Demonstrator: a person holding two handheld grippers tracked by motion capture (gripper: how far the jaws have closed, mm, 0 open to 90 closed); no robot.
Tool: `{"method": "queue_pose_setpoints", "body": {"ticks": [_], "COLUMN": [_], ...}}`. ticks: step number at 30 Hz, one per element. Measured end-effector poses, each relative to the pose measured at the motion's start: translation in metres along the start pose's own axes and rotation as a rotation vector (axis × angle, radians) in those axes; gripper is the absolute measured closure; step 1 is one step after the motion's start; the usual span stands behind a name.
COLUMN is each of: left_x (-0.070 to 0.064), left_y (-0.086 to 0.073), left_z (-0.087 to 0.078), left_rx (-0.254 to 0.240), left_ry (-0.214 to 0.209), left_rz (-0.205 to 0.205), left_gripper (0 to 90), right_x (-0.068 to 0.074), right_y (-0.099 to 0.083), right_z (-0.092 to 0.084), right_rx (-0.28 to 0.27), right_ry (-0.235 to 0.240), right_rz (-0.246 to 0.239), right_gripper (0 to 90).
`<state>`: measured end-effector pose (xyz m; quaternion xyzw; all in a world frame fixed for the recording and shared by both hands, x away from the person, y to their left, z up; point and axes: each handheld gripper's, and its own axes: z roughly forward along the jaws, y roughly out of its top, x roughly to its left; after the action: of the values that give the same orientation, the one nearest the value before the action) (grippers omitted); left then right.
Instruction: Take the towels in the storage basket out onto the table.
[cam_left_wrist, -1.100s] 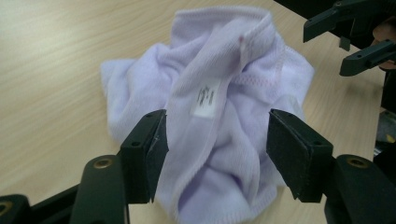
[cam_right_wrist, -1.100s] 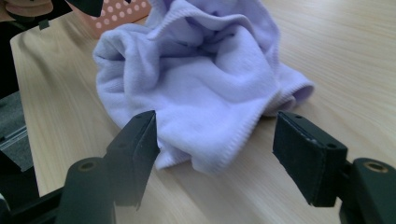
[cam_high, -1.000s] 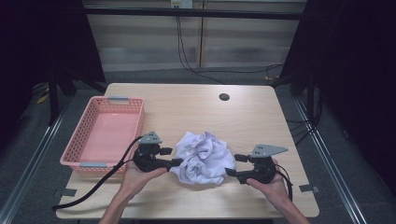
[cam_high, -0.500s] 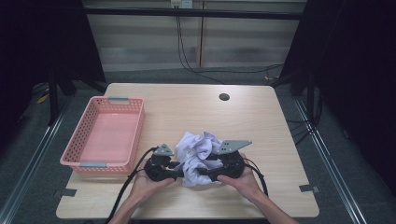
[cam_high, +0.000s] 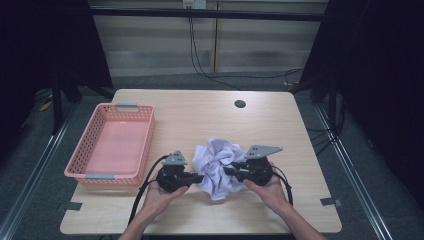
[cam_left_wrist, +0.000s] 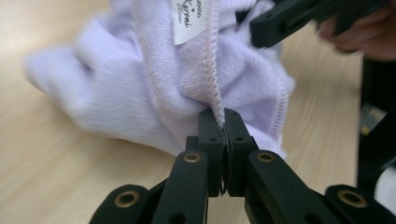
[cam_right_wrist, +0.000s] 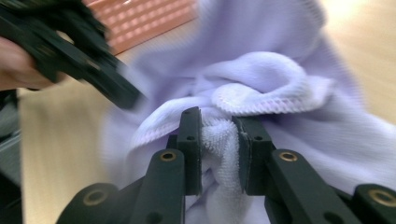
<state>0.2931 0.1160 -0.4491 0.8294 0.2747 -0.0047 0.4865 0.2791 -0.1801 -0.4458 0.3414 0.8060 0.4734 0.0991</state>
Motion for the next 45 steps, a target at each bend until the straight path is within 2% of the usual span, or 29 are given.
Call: {"method": "queue_pose_setpoints", "body": {"ticks": [5,6,7,9,10,13,15,16,17,18,19,20,22,24,26,29,31,33,35,38,40,42,44,45], "left_x": [0.008,0.01,0.011,0.011,0.011,0.019,0.026,0.031,0.037,0.04,0.041,0.041,0.038,0.035,0.033,0.036,0.039,0.038,0.036,0.033,0.033,0.034,0.03,0.027], "left_y": [0.016,0.017,0.02,0.022,0.023,0.016,0.006,0.0,-0.007,-0.013,-0.016,-0.018,-0.014,-0.009,-0.005,-0.003,-0.001,0.001,0.004,0.01,0.015,0.018,0.018,0.017], "left_z": [-0.04,-0.045,-0.052,-0.059,-0.063,-0.064,-0.055,-0.05,-0.043,-0.038,-0.033,-0.03,-0.034,-0.042,-0.05,-0.058,-0.058,-0.048,-0.031,0.0,0.018,0.033,0.047,0.054], "left_rx": [-0.145,-0.164,-0.186,-0.197,-0.197,-0.148,-0.102,-0.081,-0.063,-0.035,-0.008,0.006,-0.017,-0.046,-0.064,-0.062,-0.073,-0.062,-0.036,-0.012,0.004,0.013,0.05,0.072], "left_ry": [0.029,0.017,0.026,0.036,0.051,0.088,0.115,0.123,0.111,0.119,0.129,0.13,0.12,0.135,0.155,0.184,0.178,0.159,0.13,0.09,0.085,0.05,0.031,0.043], "left_rz": [-0.028,-0.042,-0.047,-0.05,-0.054,-0.088,-0.103,-0.127,-0.154,-0.154,-0.155,-0.16,-0.144,-0.133,-0.117,-0.119,-0.125,-0.11,-0.085,-0.073,-0.049,-0.054,-0.037,-0.035], "left_gripper": [88.6,88.6,88.6,88.6,88.7,88.6,88.6,88.5,88.1,87.3,82.7,74.6,65.4,57.1,53.8,47.5,47.4,48.6,49.2,48.1,44.1,38.4,34.6,33.7], "right_x": [-0.024,-0.03,-0.034,-0.042,-0.046,-0.06,-0.075,-0.082,-0.087,-0.09,-0.09,-0.089,-0.085,-0.081,-0.075,-0.067,-0.063,-0.058,-0.053,-0.045,-0.041,-0.037,-0.037,-0.038], "right_y": [0.0,0.0,0.0,-0.002,-0.003,-0.013,-0.029,-0.038,-0.045,-0.05,-0.051,-0.05,-0.045,-0.039,-0.037,-0.038,-0.038,-0.036,-0.032,-0.025,-0.021,-0.02,-0.023,-0.025], "right_z": [-0.03,-0.039,-0.044,-0.057,-0.063,-0.076,-0.076,-0.073,-0.07,-0.068,-0.068,-0.069,-0.073,-0.079,-0.087,-0.099,-0.103,-0.101,-0.094,-0.081,-0.069,-0.056,-0.041,-0.034], "right_rx": [-0.049,-0.062,-0.069,-0.086,-0.088,-0.08,-0.04,-0.015,0.012,0.03,0.036,0.028,-0.002,-0.024,-0.021,-0.032,-0.047,-0.065,-0.077,-0.094,-0.07,-0.044,-0.017,0.001], "right_ry": [-0.064,-0.079,-0.087,-0.111,-0.124,-0.19,-0.22,-0.218,-0.214,-0.22,-0.231,-0.233,-0.232,-0.244,-0.259,-0.258,-0.222,-0.195,-0.165,-0.14,-0.111,-0.101,-0.077,-0.066], "right_rz": [0.051,0.063,0.069,0.087,0.092,0.109,0.141,0.16,0.165,0.164,0.167,0.164,0.16,0.155,0.144,0.13,0.12,0.106,0.09,0.074,0.058,0.042,0.053,0.049], "right_gripper": [74.9,74.9,75.1,75.5,75.5,76.2,75.8,74.8,71.4,65.6,60.8,57.7,48.7,45.1,40.2,39.9,40.7,42.5,44.9,47.8,45.0,39.3,35.2,32.6]}}
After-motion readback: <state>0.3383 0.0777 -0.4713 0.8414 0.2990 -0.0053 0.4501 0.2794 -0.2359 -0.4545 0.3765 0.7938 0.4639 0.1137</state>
